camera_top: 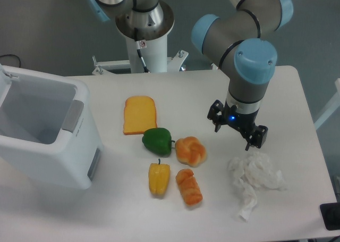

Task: Pick up the square bread
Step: 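Move the gripper toward the elongated orange bread roll, then lower the open gripper down onto the elongated orange bread roll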

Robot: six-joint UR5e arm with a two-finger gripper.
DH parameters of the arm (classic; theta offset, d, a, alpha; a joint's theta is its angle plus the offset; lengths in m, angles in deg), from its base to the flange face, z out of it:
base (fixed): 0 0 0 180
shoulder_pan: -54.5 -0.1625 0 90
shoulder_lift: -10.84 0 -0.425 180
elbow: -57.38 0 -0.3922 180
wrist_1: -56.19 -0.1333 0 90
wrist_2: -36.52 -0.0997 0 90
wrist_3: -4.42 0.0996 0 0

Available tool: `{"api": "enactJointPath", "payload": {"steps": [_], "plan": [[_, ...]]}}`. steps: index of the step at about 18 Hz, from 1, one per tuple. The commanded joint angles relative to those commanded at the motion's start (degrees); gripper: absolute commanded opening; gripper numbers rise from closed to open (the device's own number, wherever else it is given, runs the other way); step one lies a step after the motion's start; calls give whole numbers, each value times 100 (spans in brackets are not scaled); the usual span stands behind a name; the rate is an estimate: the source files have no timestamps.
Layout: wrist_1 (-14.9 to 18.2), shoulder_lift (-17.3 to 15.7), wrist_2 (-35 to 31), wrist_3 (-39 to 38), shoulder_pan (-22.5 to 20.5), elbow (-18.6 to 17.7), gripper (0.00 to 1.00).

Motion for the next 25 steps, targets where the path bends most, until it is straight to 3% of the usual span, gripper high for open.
{"api": "enactJointPath", "payload": {"steps": [9, 18, 21, 25], "plan": [[9, 62, 17, -44, 35, -17, 100], [-220, 70, 52, -280, 158, -544, 100], [-553, 280, 44, -886, 395, -563, 100], [-563, 606, 18, -1265, 633, -571, 100]]}}
